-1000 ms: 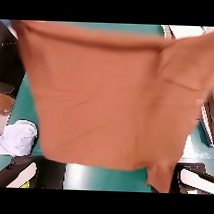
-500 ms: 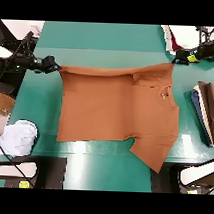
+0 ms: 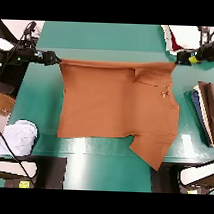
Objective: Fold the shirts.
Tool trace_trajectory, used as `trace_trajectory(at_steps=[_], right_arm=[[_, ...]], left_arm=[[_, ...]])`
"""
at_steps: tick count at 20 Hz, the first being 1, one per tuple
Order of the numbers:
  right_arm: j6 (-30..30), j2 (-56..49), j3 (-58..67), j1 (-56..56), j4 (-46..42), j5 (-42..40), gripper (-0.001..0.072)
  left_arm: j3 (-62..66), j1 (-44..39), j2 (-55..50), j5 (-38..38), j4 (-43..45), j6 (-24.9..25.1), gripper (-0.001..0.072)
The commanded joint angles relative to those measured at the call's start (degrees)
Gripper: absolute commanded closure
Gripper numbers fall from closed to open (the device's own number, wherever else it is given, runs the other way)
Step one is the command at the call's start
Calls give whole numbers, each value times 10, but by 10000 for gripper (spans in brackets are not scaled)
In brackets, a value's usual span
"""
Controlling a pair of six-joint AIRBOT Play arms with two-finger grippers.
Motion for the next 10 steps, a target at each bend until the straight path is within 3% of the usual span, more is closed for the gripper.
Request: trace_trajectory(at_steps=[1, 7, 8, 9, 10], right_arm=[[0, 59, -136, 0, -20, -20, 698], [1, 155, -334, 22, -14, -97, 695], [2, 164, -347, 24, -14, -103, 695], [11, 171, -353, 25, -15, -103, 673], [18, 176, -353, 23, -15, -95, 442]], left_arm=[[-30, -4, -2, -57, 59, 13, 678], [-113, -4, -2, -95, 58, 14, 677], [-114, -4, -2, -103, 58, -11, 672], [-114, -4, -2, -111, 59, -40, 440], [-114, -4, -2, -120, 59, -55, 108]])
